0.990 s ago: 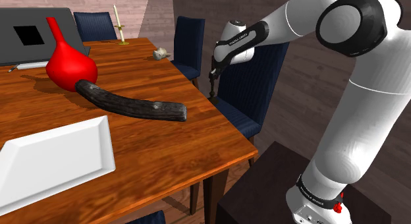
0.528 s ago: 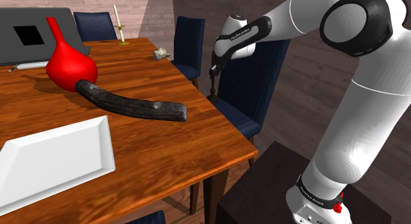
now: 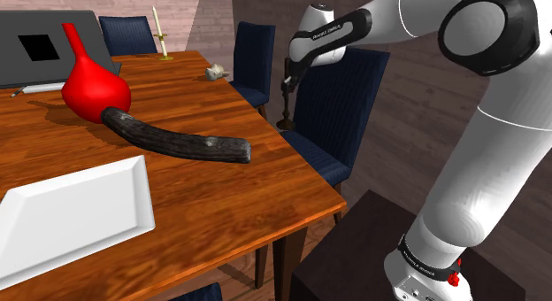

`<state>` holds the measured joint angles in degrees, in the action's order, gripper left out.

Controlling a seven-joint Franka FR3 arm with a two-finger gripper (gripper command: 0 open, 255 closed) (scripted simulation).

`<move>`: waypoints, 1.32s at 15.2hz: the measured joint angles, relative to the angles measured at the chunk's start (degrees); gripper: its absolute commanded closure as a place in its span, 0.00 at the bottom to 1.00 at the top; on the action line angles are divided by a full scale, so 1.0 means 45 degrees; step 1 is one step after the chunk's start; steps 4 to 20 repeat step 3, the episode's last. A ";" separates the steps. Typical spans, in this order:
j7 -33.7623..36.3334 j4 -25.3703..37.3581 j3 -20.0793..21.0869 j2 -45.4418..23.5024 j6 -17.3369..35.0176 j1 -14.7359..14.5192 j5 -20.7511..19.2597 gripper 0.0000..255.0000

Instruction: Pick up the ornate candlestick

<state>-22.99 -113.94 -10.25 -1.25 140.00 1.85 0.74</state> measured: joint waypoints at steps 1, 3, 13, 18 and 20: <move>0.0049 0.0141 0.0014 0.0015 -0.0155 -0.0016 -0.0025 1.00; 0.0043 0.0331 0.0008 0.0103 -0.0429 -0.0011 -0.0042 1.00; 0.0043 0.0331 0.0008 0.0103 -0.0429 -0.0011 -0.0042 1.00; 0.0043 0.0331 0.0008 0.0103 -0.0429 -0.0011 -0.0042 1.00; 0.0043 0.0331 0.0008 0.0103 -0.0429 -0.0011 -0.0042 1.00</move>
